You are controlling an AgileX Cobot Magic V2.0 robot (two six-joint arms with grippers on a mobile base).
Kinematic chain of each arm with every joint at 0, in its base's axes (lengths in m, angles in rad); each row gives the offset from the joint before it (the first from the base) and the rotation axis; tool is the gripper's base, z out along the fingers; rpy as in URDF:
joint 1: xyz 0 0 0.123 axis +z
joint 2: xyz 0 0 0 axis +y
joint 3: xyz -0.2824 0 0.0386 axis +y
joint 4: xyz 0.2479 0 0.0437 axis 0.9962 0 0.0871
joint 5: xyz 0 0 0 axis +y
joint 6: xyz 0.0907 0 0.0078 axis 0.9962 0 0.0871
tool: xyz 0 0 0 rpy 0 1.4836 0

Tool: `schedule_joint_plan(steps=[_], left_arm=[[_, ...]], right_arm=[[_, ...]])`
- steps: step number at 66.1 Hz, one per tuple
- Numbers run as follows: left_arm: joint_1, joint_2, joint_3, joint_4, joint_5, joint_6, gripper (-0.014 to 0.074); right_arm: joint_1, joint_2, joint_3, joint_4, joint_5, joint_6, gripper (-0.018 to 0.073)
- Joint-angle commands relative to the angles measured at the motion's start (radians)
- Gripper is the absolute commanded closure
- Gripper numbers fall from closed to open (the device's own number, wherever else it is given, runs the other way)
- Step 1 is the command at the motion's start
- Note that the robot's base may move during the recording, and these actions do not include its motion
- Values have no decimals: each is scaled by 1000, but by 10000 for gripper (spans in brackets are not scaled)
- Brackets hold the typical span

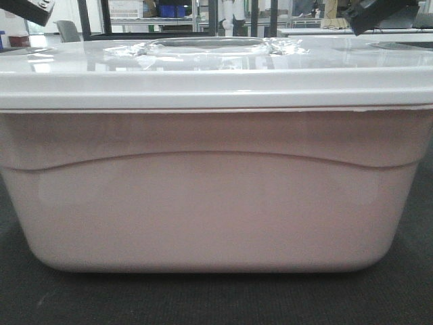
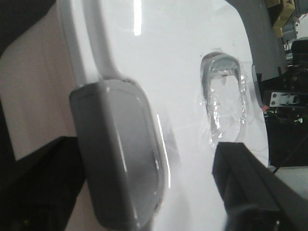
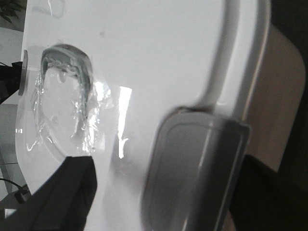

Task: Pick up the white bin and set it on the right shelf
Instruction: 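Close both grippers on the grey clips at the bin ends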

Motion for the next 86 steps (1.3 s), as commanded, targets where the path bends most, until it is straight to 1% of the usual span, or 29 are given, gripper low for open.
schedule_joint_plan(steps=[1,18,28,39,52,67,86], left_arm=[[-5,-21,-43,-54,100,-11,178],[-5,21,-66,-54,127,-22,178],[-26,21,-66,-29,127,-22,178],[-65,21,-66,-33,127,-24,178],[-66,21,-66,-33,113,-24,178],[-66,21,-66,-77,107,-24,178],[-66,21,-66,-111,105,-37,178]], right_arm=[[2,-28,-20,79,115,-15,-62],[2,-28,-20,79,115,-15,-62],[2,-28,-20,79,117,-15,-62],[2,-28,-20,79,115,-15,-62],[2,-28,-20,79,115,-15,-62],[2,-28,-20,79,116,-15,-62],[2,-28,-20,79,116,-15,-62]])
